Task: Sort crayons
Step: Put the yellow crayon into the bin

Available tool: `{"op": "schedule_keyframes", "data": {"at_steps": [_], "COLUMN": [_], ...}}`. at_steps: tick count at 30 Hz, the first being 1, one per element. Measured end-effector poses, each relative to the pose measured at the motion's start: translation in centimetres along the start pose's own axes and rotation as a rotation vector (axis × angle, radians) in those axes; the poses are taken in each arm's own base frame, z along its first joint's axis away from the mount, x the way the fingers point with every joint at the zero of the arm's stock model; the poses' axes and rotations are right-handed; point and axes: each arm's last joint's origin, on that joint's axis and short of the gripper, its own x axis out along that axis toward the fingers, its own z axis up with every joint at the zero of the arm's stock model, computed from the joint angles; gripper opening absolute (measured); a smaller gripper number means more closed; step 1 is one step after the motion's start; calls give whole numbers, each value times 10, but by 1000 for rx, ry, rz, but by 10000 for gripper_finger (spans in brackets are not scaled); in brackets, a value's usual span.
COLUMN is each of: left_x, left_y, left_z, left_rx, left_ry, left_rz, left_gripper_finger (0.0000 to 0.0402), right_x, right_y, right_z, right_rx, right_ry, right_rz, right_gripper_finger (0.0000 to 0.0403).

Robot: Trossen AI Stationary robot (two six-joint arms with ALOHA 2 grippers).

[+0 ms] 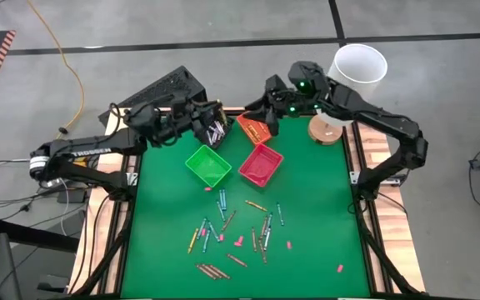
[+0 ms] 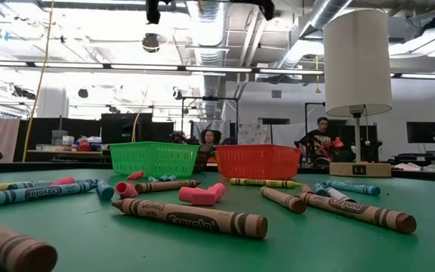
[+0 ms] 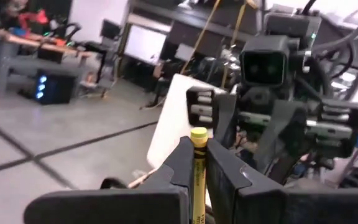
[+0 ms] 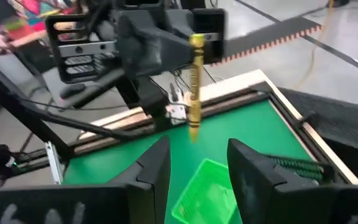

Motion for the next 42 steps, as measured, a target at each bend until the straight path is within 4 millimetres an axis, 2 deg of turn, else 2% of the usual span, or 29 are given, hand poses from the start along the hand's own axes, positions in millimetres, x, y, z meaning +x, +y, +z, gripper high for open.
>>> {"op": "schedule_keyframes", "data": {"at_steps": [5,13,23,30,35,42], "left_x": [1,2,1,1,1,1], "left_y": [4,6,4,3,3,4], "left_z": [8,8,10,9,9,8], "left_rx": [0,6,7,-25,-29,-35], "left_ry": [-43,-27,-34,-25,-24,-12], "left_rz": [-73,-121,-156,-179,-179,-162], "left_gripper_finger": [11,11,12,12,12,12], "right_x": [17,27,62,69,67,65], "right_y": [-1,1,4,2,3,-1], "right_z": [0,3,-8,-9,-7,-6], "right_rx": [29,56,62,55,46,65], "right_ry": [-35,-81,-70,-83,-106,-108], "right_rz": [24,52,95,98,96,52], "right_gripper_finger": [177,233,233,229,186,44]}}
